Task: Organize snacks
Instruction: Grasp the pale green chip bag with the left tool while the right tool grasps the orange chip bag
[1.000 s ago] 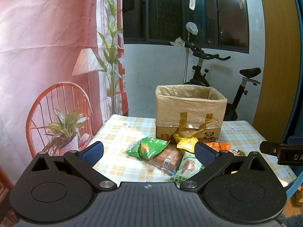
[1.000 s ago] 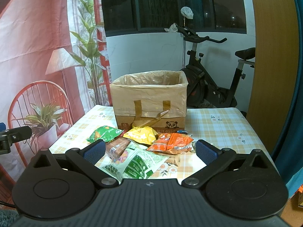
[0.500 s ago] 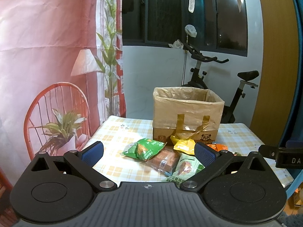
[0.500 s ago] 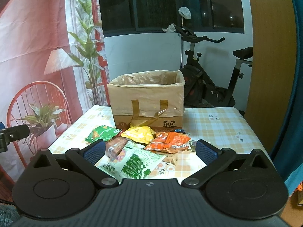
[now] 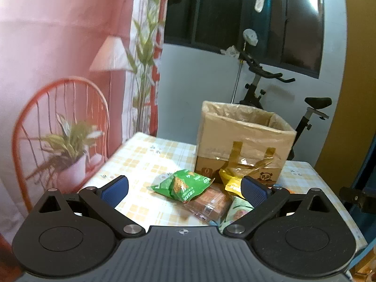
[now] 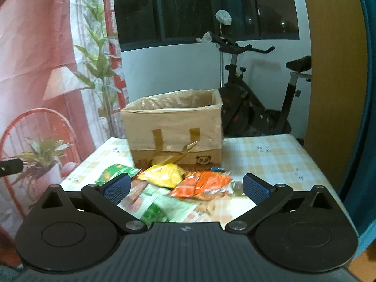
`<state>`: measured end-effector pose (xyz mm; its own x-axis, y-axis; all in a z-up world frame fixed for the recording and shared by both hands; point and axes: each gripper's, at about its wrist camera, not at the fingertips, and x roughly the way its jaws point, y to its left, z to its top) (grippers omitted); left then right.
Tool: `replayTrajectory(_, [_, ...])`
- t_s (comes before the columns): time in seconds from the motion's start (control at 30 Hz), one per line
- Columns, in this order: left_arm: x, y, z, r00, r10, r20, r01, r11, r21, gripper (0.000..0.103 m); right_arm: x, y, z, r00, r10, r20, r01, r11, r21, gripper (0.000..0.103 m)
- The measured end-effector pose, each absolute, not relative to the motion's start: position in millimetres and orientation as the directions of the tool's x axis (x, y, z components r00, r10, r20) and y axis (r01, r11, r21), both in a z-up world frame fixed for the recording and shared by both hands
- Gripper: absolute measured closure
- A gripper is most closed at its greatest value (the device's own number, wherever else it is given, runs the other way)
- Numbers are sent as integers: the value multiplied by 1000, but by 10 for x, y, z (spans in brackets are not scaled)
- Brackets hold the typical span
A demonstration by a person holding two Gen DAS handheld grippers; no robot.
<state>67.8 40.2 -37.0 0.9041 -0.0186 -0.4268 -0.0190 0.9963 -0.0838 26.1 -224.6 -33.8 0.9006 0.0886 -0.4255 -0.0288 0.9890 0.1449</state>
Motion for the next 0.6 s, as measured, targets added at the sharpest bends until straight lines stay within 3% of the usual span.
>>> replayTrajectory(0.13, [981,369,-602,889,-51,-455,0,994,-111,1,552,-2245,-508,887,85,-455,-33,992,122,0])
replayTrajectory(0.6, [1733,-348,-1327,769,-283,-573,279,955,-98,3,1277,-2454,-1121,816,37,-577,20,996,91,0])
